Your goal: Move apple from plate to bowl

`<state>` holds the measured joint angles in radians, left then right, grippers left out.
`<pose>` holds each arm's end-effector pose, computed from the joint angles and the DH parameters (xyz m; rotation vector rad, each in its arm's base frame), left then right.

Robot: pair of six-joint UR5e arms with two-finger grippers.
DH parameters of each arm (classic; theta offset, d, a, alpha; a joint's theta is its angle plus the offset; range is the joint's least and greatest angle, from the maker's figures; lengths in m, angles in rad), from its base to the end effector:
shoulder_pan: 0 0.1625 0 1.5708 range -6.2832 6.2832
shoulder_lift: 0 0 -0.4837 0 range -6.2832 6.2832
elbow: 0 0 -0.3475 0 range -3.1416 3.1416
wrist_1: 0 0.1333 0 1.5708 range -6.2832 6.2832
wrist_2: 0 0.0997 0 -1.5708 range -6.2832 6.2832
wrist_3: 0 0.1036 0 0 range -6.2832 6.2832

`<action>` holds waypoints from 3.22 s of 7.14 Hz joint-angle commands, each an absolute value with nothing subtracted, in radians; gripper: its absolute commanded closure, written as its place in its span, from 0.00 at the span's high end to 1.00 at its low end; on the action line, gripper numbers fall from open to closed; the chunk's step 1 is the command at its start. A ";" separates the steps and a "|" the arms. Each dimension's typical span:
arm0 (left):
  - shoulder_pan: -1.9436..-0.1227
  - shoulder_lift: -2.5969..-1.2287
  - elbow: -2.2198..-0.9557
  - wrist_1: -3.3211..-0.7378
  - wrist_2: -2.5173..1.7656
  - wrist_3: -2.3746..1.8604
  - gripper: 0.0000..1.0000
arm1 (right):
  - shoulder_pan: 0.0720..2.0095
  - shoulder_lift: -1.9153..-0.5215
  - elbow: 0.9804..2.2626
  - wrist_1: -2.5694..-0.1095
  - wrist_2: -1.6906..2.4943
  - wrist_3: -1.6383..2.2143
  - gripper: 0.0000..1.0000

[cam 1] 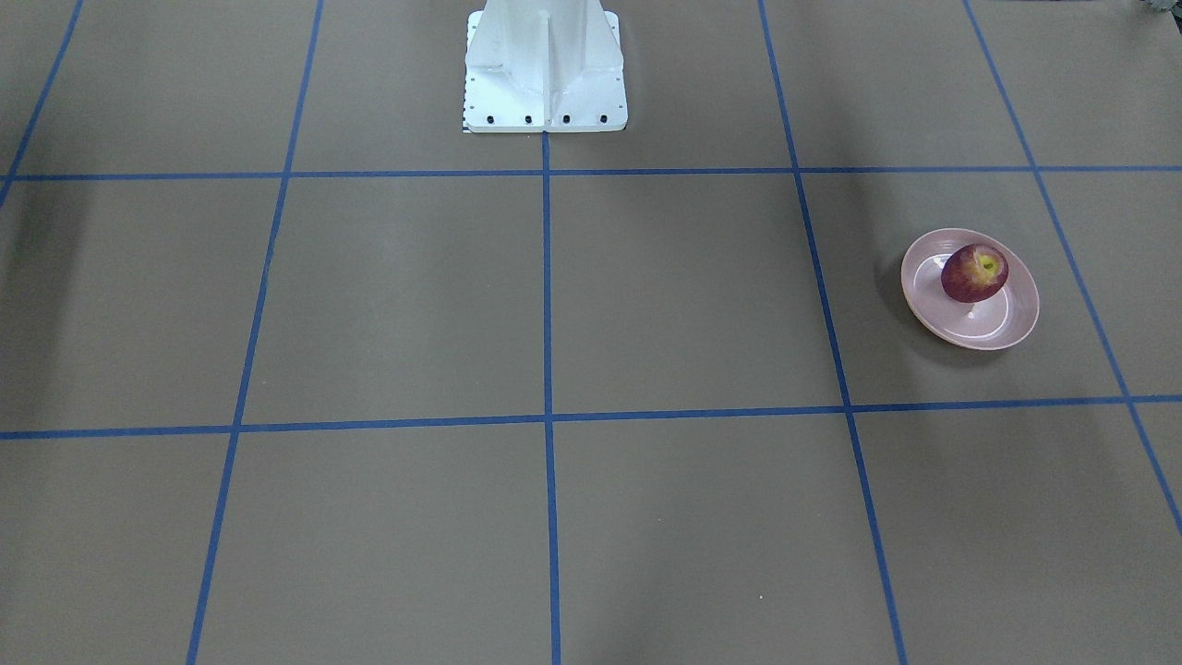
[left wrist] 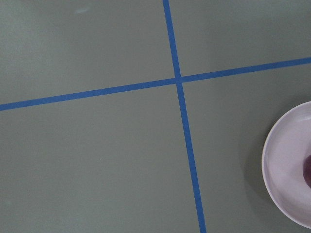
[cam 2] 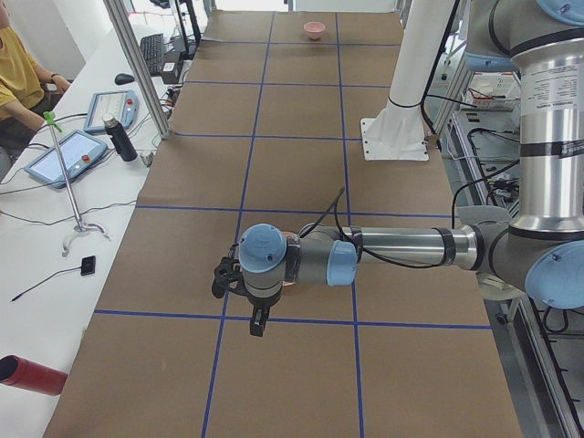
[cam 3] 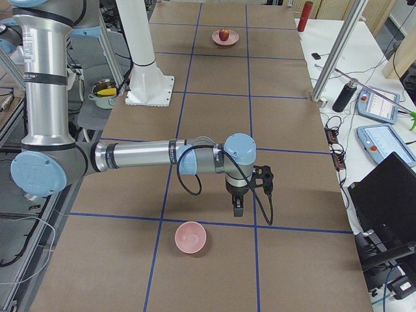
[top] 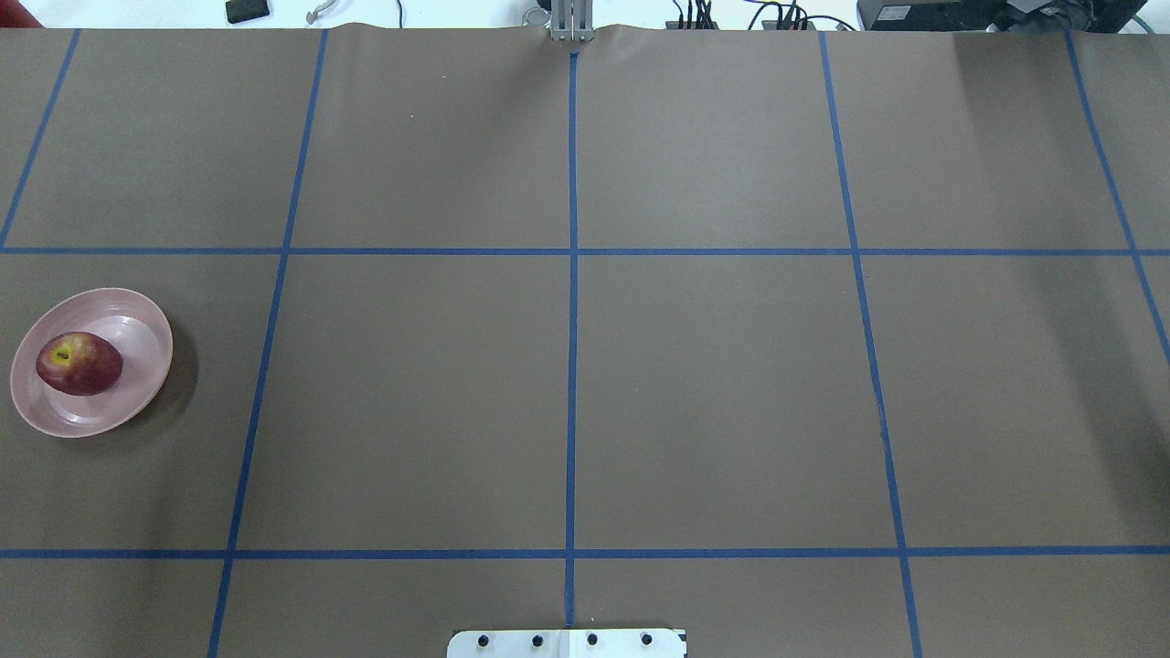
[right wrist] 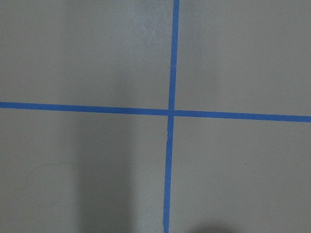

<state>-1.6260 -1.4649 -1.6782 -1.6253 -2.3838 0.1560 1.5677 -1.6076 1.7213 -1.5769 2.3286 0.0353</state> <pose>-0.0800 -0.3961 0.7085 0.1383 0.8032 0.1179 0.0607 -0.4349 0.6706 0.0878 -0.7588 -0.0102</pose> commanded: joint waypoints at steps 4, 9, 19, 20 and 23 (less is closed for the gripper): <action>-1.626 -1.463 -1.701 -1.626 -2.408 0.156 0.98 | 1.569 -1.643 1.724 -1.574 2.327 -0.001 1.00; -1.626 -1.463 -1.701 -1.626 -2.408 0.156 0.98 | 1.568 -1.939 1.570 -1.135 2.344 -0.103 1.00; -1.626 -1.463 -1.698 -1.626 -2.408 0.156 0.98 | 1.502 -1.824 1.313 -1.028 2.387 -0.045 0.00; -1.626 -1.463 -1.698 -1.626 -2.408 0.156 0.98 | 1.502 -1.806 1.315 -1.028 2.385 -0.040 0.00; -1.626 -1.463 -1.700 -1.626 -2.408 0.156 0.98 | 1.505 -1.688 1.339 -1.134 2.484 -0.037 0.00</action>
<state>-1.6260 -1.4630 -1.6990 -1.6260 -2.4083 0.1565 1.5041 -1.7486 1.3266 -1.0702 2.4204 -0.0394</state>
